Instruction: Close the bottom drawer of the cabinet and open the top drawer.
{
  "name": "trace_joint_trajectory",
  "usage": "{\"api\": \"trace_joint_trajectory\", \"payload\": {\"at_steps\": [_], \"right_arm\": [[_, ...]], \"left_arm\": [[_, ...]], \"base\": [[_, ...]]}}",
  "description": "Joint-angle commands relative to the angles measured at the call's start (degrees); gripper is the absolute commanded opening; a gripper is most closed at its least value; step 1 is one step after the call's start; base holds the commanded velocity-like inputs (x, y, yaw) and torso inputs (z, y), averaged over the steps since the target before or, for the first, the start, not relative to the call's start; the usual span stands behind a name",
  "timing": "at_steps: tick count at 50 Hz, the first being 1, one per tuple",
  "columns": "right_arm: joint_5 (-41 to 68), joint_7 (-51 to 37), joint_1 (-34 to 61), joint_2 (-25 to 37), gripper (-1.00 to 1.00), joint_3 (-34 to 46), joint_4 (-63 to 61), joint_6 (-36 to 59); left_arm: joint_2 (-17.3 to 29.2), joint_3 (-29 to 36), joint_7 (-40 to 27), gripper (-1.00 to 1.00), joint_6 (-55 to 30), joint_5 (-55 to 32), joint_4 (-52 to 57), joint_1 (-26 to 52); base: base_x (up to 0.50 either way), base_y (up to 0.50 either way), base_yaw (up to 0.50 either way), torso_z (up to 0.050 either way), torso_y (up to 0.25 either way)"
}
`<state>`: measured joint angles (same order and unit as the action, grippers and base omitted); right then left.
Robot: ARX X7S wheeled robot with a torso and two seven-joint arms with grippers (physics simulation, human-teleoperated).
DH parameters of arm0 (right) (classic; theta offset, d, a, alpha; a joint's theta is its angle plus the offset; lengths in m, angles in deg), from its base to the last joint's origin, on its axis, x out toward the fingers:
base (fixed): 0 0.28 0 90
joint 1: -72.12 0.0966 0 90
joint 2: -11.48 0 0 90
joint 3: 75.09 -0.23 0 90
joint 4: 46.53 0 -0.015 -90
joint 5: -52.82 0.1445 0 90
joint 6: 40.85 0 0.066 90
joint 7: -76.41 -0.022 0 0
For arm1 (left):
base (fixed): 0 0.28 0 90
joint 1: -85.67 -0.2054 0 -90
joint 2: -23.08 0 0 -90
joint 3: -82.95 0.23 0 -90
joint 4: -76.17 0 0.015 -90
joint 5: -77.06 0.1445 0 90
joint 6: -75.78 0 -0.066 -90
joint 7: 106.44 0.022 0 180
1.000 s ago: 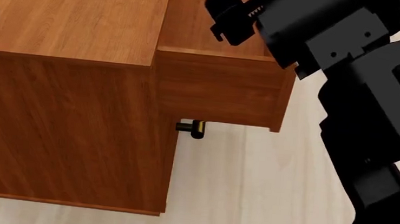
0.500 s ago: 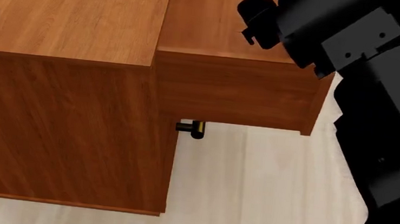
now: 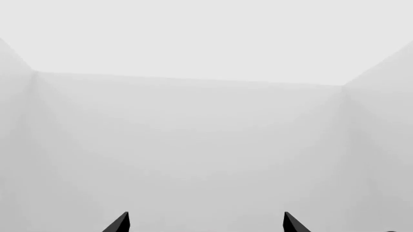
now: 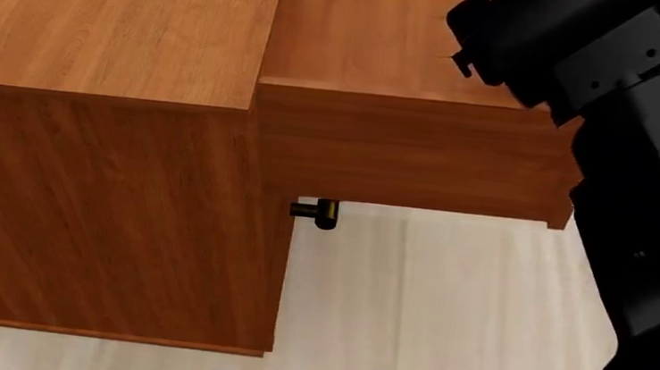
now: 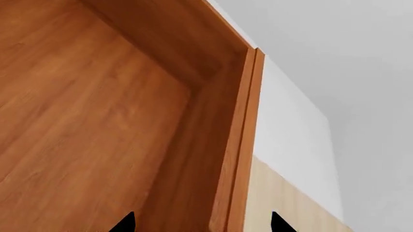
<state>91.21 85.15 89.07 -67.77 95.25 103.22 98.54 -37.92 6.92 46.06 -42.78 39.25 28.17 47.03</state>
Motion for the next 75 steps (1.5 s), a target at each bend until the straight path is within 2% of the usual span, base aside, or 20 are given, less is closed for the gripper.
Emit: {"api": "trace_joint_trajectory", "payload": {"at_steps": [1,41,57,75], "right_arm": [[1.8,1.9,-3.0,-0.3,1.00,0.7,5.2,-0.5],[-2.8,5.6,-3.3,-0.8,1.00,2.9,14.5,0.3],[-3.2,4.7,1.6,0.6,1.00,2.2,10.3,3.6],[-4.4,6.5,5.2,-1.0,1.00,2.3,12.3,3.1]], "left_arm": [[0.0,0.1,0.1,1.00,0.4,0.1,-0.5,0.0],[0.5,0.0,0.2,1.00,1.5,0.2,-1.2,-0.4],[0.6,-0.1,-0.1,1.00,1.3,-0.3,-0.8,0.0],[0.8,-0.4,-0.7,1.00,0.7,-1.2,-0.3,1.0]], "base": [[0.00,0.00,0.00,0.000,-0.011],[0.00,0.00,0.00,0.000,-0.004],[0.00,0.00,-0.01,0.000,-0.001],[0.00,0.00,0.00,0.000,0.000]]}}
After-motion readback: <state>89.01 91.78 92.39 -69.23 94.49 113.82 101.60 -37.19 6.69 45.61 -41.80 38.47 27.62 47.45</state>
